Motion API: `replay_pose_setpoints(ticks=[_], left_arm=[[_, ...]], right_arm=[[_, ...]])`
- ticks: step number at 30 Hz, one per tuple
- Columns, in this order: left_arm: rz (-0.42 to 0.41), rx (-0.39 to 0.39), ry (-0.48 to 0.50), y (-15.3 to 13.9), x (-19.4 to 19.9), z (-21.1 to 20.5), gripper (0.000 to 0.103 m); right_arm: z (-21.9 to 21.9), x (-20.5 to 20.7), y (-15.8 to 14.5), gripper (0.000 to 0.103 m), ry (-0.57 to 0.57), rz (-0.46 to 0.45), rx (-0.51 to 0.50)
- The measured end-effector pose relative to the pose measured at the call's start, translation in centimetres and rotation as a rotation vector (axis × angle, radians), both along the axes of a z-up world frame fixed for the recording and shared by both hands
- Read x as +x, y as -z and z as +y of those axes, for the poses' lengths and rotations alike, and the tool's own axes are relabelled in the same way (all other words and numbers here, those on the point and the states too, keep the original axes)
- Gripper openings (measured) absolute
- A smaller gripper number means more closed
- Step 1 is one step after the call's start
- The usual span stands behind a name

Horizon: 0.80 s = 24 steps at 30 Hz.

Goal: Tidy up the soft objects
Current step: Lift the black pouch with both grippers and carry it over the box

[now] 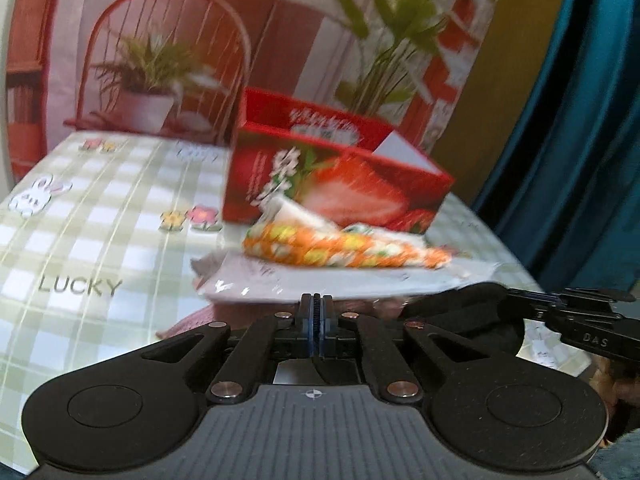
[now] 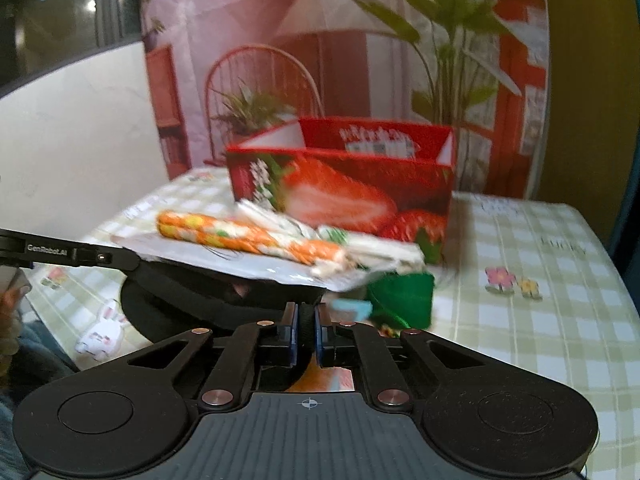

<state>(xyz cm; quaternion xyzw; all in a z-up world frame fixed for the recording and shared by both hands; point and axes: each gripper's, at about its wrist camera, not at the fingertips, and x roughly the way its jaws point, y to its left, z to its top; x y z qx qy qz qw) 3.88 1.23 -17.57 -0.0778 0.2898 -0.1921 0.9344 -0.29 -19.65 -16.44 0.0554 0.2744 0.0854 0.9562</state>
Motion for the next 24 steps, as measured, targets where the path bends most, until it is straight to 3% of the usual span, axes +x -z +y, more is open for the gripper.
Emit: replay_pose_setpoints(ticks=[6,15,24], left_arm=[[-0.042,-0.013,0.039,-1.8,-2.0,-0.5,0.003],[-0.141,-0.038,0.014,-4.7,-3.0,0.2,0.003],[-0.245,0.004,-0.026,-8.3,0.6,-0.6,0.003]], right_arm=[[0.5,-1.2,-2.6,0.006,-0.042,-0.051,0.003],[0.1,-2.7,-6.5,0.006,-0.036,-0.16,-0.004],[-1.2,-0.6,-9.3,0.006,-0.017,-0.243,-0.061]])
